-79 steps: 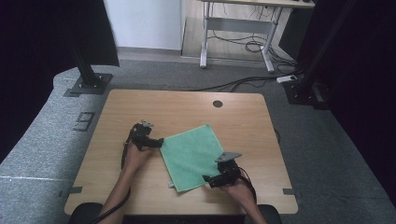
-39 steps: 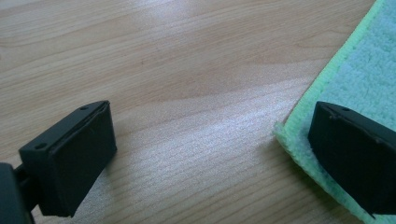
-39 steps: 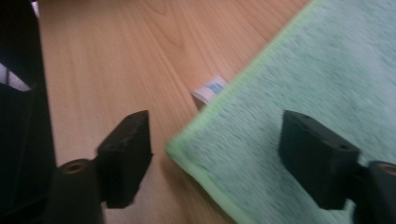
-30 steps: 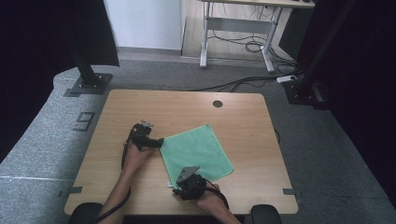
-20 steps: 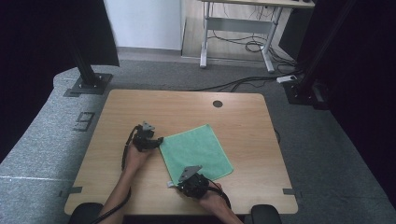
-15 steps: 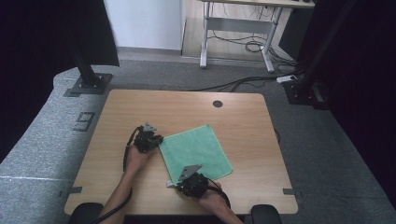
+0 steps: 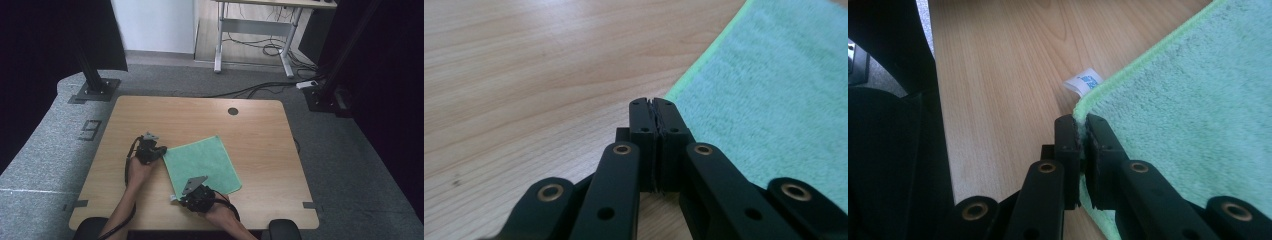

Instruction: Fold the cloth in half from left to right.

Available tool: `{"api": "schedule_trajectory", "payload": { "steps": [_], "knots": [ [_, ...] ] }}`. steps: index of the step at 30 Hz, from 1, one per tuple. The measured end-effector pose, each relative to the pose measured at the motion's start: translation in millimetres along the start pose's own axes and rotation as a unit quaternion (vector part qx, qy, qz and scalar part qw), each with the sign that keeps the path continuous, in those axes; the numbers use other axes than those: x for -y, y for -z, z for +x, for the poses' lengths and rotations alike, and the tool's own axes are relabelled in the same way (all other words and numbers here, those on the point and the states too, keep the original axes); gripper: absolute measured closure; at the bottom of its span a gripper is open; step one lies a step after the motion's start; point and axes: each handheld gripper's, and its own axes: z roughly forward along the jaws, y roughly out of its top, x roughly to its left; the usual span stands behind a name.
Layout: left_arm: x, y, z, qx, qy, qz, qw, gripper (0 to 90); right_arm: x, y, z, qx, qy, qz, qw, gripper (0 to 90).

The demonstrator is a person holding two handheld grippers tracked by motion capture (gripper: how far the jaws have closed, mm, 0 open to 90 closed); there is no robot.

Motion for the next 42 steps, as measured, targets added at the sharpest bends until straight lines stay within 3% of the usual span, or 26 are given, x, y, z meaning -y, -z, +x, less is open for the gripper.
{"api": "schedule_trajectory", "payload": {
  "steps": [5, 13, 23, 33, 42],
  "knots": [
    [-10.0, 7.2, -3.3, 0.008, -0.002, -0.015, 0.9998, 88.0, -1.1, 13.8, -2.4, 0.008, -0.005, -0.013, 0.9999, 84.0],
    [-29.1, 3.9, -14.9, 0.015, -0.018, -0.025, 0.9994, 88.0, 5.2, 29.3, -9.2, 0.023, -0.016, -0.025, 0.9993, 84.0],
    [-51.8, -14.2, -35.4, 0.019, -0.037, -0.031, 0.9987, 87.9, 24.9, 48.1, -24.4, 0.049, -0.042, -0.033, 0.9974, 84.0],
    [-64.9, -31.2, -51.7, 0.026, -0.050, -0.032, 0.9979, 87.9, 47.8, 64.5, -39.5, 0.071, -0.068, -0.036, 0.9945, 83.9],
    [-75.9, -44.1, -65.5, 0.028, -0.062, -0.031, 0.9972, 87.9, 57.0, 75.1, -46.1, 0.081, -0.080, -0.040, 0.9927, 83.9]
  ]
}}
